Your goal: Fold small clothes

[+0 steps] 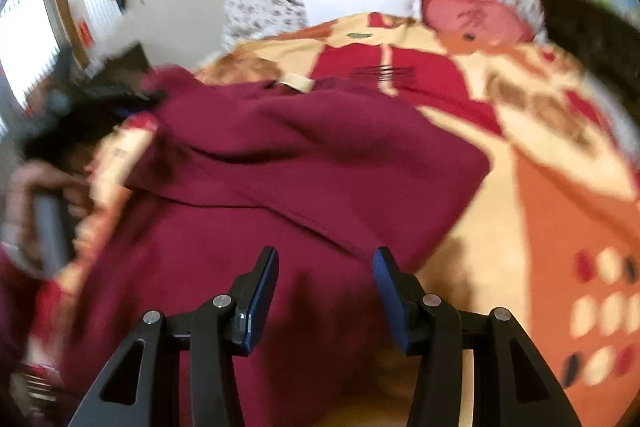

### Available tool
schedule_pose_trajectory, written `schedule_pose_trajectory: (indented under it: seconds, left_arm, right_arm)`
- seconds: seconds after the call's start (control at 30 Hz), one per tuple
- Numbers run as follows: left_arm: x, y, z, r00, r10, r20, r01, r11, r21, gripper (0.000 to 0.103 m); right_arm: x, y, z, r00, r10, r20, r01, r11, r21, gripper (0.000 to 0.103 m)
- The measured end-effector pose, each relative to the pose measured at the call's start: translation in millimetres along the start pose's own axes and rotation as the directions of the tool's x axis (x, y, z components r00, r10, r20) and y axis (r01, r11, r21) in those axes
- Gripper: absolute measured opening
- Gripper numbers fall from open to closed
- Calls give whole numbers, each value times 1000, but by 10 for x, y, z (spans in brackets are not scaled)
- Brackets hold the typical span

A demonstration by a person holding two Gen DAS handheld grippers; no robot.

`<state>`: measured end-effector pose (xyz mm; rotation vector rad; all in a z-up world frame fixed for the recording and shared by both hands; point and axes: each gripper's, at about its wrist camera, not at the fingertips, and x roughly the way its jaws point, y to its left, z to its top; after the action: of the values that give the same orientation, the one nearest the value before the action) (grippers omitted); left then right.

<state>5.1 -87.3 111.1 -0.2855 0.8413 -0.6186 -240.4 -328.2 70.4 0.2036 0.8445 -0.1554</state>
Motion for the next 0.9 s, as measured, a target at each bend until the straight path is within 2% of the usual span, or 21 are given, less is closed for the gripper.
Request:
schedule_pose_trajectory:
  seconds: [0.1,0.17,0.2,0.23,0.3,0.33,0.43,0.47,0.5,0.57,0.6,0.67,0.7,0.77,0.8,0.83,0.9]
  left_arm:
    - [-68,50,-12,1000,6,-9,-6,1000,-10,9]
    - [-87,97,-55,1000,22,-11,-22,1000,-18,9]
    - [-75,122,-77,1000,26,-18,-26,999,-23,9]
    - [-60,143,-103,999,31,-27,-31,999,-30,9]
    - [-55,213,-157,998,28,-53,-32,997,-67,9]
    - [-72,224,-182,998,25,-55,-29,997,-75,9]
    - [-126,257,-322,997,65,-50,-67,996,-49,9]
    - [-101,282,-381,995,81,-62,-83,996,-37,9]
    - [-59,314,-424,993,93,-78,-96,995,-38,9]
    - [3,391,-485,990,96,-99,-102,993,-55,9]
    - [-3,394,-492,991,93,-97,-99,994,-55,9]
    - [-15,379,-492,991,94,-94,-99,994,-45,9]
    - [-18,367,-482,991,97,-93,-101,994,-41,9]
    - [-18,354,-453,991,99,-92,-103,994,-42,9]
    - [-19,350,-440,991,99,-91,-103,994,-46,9]
    - [-21,345,-438,991,98,-90,-103,994,-47,9]
    - [-22,332,-445,990,106,-93,-110,993,-39,9]
  right_arm:
    - [-69,-56,29,999,1,33,-1,1000,20,47]
    - [-17,-68,29,1000,-18,16,18,1000,-3,47]
    - [49,-56,27,999,-34,-12,34,999,-36,41]
    - [127,-44,22,996,-87,-31,84,992,-91,19]
    - [148,-92,48,990,-141,-30,136,982,-129,11]
    - [85,-140,74,992,-127,-27,123,986,-113,10]
    - [-172,-225,77,987,-161,17,162,981,-110,2]
    - [-184,-233,47,990,-140,-4,139,984,-113,2]
    - [-146,-283,-16,996,-72,-60,67,994,-90,2]
    - [-94,-392,-120,991,48,-128,-48,999,0,2]
    - [-130,-487,-133,991,81,-108,-75,996,57,3]
    - [-265,-652,-68,998,65,-15,-62,990,130,4]
    - [-319,-746,6,998,48,37,-53,985,166,9]
    - [-281,-880,150,995,39,88,-58,974,221,43]
    - [-166,-953,239,995,37,93,-60,965,256,72]
    - [-82,-974,294,995,44,92,-68,959,276,78]
    - [225,-1028,411,991,123,55,-134,939,315,78]
